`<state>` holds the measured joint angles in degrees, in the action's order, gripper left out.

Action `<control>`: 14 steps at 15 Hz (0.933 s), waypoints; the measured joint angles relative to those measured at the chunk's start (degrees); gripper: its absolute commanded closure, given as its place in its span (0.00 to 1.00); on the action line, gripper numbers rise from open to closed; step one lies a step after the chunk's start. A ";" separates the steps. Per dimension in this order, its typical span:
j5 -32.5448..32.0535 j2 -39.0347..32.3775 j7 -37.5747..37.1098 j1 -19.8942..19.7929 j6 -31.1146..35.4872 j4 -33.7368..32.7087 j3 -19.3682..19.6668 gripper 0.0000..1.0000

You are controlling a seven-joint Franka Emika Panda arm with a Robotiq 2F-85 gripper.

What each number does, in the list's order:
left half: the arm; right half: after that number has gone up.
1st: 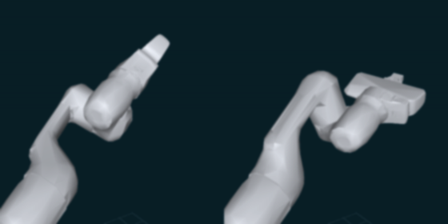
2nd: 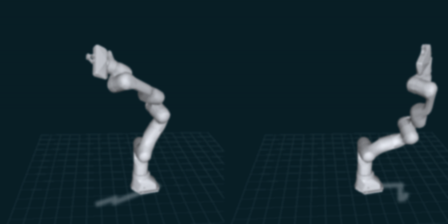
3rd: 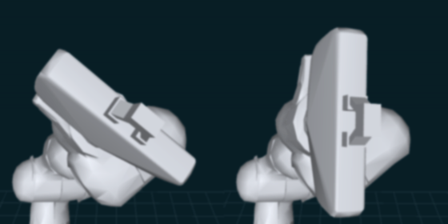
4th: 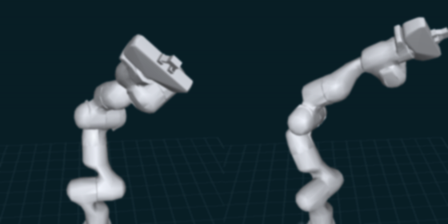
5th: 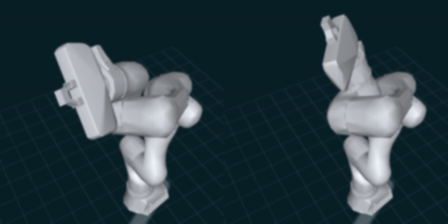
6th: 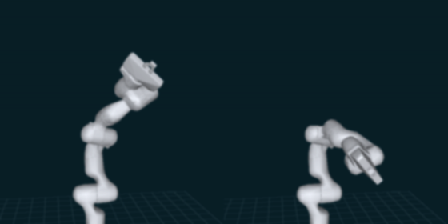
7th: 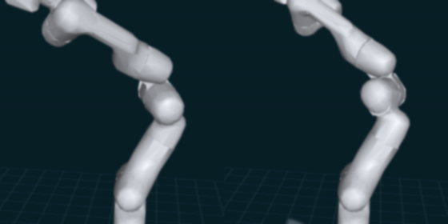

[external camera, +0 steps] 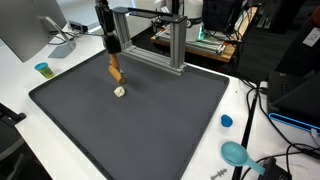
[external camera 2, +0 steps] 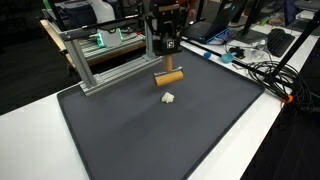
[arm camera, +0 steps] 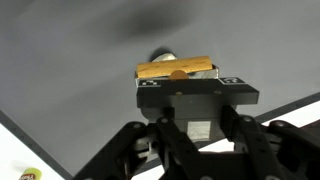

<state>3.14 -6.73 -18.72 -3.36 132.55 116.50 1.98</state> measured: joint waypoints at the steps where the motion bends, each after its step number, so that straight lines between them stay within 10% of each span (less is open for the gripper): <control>1: 0.24 -0.41 0.10 -0.03 -0.54 -0.73 0.03 0.78; 14: 0.93 -7.10 -0.88 0.03 1.79 -2.69 1.61 0.78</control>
<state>4.07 -13.83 -19.60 -3.33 134.34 113.81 3.59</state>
